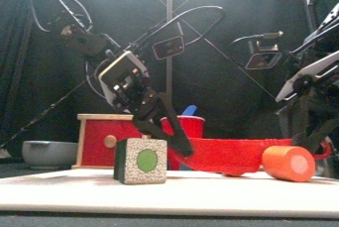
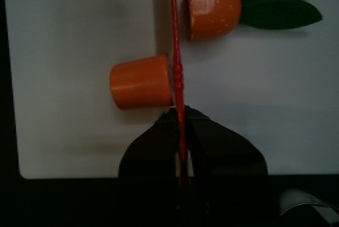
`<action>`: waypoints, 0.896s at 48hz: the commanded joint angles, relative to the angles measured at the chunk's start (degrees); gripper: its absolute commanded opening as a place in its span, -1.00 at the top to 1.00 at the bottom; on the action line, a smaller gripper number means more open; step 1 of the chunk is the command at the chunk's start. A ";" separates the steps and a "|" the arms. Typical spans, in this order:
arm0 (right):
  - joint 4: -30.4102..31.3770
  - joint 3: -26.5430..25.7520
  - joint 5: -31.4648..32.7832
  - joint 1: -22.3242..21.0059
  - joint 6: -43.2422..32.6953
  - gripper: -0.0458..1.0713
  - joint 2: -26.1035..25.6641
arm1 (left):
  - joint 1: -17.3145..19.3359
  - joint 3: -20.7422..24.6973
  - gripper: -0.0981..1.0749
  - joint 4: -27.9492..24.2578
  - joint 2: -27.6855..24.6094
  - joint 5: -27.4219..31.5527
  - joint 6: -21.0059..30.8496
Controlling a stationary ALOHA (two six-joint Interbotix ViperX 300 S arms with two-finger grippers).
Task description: Cut carrot
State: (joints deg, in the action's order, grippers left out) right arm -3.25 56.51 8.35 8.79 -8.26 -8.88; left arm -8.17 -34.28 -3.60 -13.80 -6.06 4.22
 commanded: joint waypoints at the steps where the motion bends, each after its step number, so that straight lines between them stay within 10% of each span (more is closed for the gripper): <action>1: 0.09 -0.44 0.53 0.00 0.09 0.38 -1.41 | -0.44 0.70 0.22 -0.26 1.93 -0.18 -0.09; 43: 6.59 -4.22 12.92 -2.20 0.18 0.38 -19.69 | 1.93 1.67 0.22 -7.47 12.04 1.14 -0.09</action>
State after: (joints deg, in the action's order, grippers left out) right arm 1.93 54.67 19.78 7.65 -8.26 -24.96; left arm -6.94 -33.49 -9.93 -4.66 -5.01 4.22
